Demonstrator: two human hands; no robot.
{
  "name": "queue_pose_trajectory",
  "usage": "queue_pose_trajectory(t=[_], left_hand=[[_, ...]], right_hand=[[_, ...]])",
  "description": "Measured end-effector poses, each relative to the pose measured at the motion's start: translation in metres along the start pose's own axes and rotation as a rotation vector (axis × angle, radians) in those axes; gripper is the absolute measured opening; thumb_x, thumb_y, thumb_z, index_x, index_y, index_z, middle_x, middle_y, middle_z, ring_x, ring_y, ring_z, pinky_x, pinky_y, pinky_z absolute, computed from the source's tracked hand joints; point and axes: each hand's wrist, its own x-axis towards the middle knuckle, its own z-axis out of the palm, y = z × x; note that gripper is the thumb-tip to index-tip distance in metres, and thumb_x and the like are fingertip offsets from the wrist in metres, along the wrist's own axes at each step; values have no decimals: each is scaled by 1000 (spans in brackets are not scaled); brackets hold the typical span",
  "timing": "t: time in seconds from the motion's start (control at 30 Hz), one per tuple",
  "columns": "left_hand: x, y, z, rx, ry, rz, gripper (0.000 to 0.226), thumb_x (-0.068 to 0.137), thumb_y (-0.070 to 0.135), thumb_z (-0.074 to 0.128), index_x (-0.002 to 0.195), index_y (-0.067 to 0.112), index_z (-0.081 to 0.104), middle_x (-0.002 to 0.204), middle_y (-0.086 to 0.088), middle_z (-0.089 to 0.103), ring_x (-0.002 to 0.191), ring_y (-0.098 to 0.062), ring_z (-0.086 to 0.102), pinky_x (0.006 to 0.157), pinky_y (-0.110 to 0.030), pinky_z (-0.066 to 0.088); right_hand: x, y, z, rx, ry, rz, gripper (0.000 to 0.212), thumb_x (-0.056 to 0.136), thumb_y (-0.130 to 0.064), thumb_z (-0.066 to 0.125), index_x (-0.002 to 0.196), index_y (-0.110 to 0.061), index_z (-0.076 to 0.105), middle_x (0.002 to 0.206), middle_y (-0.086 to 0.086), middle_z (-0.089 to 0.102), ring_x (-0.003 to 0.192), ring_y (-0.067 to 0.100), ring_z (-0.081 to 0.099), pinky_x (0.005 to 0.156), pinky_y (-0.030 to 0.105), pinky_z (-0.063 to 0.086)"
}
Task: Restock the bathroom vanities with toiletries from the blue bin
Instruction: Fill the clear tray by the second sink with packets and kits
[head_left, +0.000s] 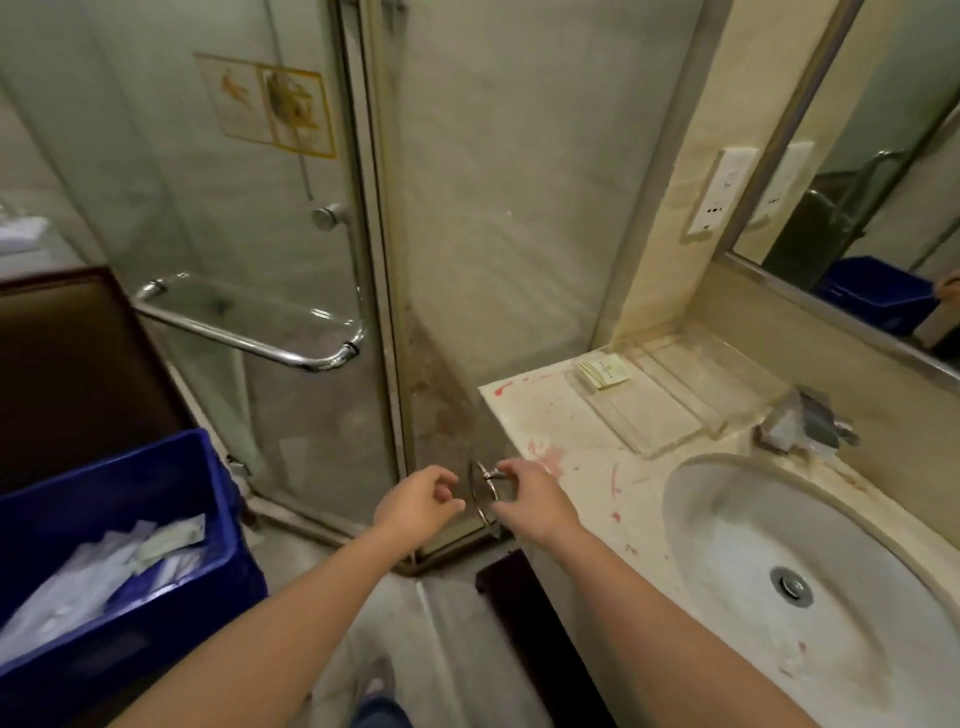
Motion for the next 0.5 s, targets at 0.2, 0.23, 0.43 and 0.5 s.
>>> queue_pose_trajectory(t=[0.2,0.23,0.43,0.5], left_hand=[[-33,-41,-38,-53,74,-142,41,86,34,70,123,25,57,108,7,63,98,-10,61,91,-31,51],[-39,-49,-45,-68,82,-159,42,86,34,70,125,23,56,112,5,62,101,-11,61,93,-32,51],[-72,-115,-89,-142,117,-252,45,86,37,68,127,28,53,112,11,62,98,-5,60,89,-31,52],[-83,-141,-105,-157,138,-277,43,85,39,69,124,31,54,105,17,61,95,-3,60,86,-31,53]], right_hand=[[4,-48,38,-143,-101,-153,64,79,-27,68,139,-23,48,137,1,51,125,18,50,105,34,43],[5,-57,45,-155,-120,-179,64,79,-27,68,139,-22,48,138,3,51,126,19,50,105,34,43],[9,-117,96,-203,-224,-293,64,79,-29,66,140,-22,47,142,1,49,130,18,47,105,32,42],[9,-140,116,-211,-253,-325,65,80,-29,66,141,-24,46,142,-2,48,130,16,47,105,32,42]])
